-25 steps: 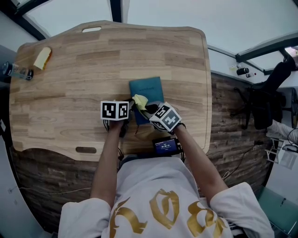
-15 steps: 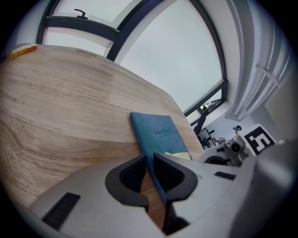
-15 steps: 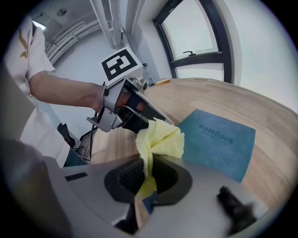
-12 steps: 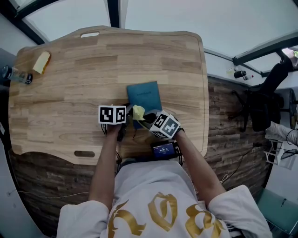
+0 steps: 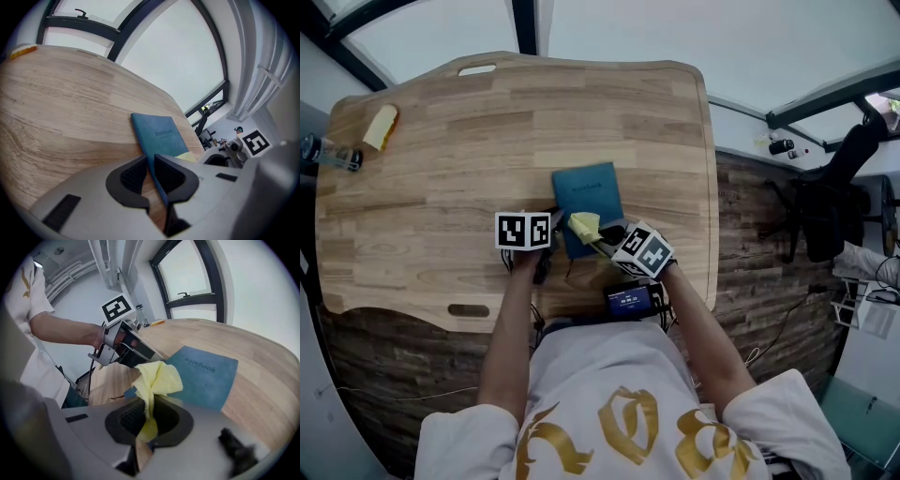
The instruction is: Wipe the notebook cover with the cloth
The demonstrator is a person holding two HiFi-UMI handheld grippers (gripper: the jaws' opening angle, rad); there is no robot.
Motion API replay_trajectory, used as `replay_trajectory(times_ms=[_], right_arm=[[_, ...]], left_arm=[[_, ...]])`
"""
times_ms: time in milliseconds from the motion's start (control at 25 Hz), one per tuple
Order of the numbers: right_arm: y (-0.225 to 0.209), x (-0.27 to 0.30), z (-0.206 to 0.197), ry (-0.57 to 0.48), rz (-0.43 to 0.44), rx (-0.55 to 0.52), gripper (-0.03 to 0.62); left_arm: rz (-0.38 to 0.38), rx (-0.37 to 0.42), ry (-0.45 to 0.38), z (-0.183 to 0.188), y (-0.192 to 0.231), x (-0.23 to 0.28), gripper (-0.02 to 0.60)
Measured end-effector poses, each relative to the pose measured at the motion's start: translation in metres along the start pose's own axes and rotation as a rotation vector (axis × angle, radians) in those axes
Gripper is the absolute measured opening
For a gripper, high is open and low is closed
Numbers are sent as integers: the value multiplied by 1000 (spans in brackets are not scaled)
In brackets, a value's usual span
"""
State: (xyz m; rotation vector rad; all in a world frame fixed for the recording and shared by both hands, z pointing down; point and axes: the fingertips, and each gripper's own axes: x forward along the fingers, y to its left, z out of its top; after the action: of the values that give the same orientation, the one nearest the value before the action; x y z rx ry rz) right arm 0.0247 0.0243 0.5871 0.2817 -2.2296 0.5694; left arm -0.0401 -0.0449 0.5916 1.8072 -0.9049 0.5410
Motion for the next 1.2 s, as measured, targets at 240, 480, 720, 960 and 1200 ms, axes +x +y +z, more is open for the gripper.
replay_trajectory(times_ms=[240, 480, 720, 960, 1200], right_arm=[[-7, -5, -3, 12, -27, -38, 38], [-17, -9, -4, 13, -54, -23, 38], [-28, -8, 0, 5, -79, -23, 38], [-41, -8, 7, -2, -116, -16, 38], [-56, -8, 16, -10, -155, -18, 38]], left_arm=[[-1, 2, -1, 1, 0, 0, 58], [0, 1, 1, 0, 0, 0, 58], [1, 5, -1, 0, 0, 0, 58], [-4, -1, 3, -1, 0, 0, 58], [-7, -4, 5, -1, 0, 0, 58]])
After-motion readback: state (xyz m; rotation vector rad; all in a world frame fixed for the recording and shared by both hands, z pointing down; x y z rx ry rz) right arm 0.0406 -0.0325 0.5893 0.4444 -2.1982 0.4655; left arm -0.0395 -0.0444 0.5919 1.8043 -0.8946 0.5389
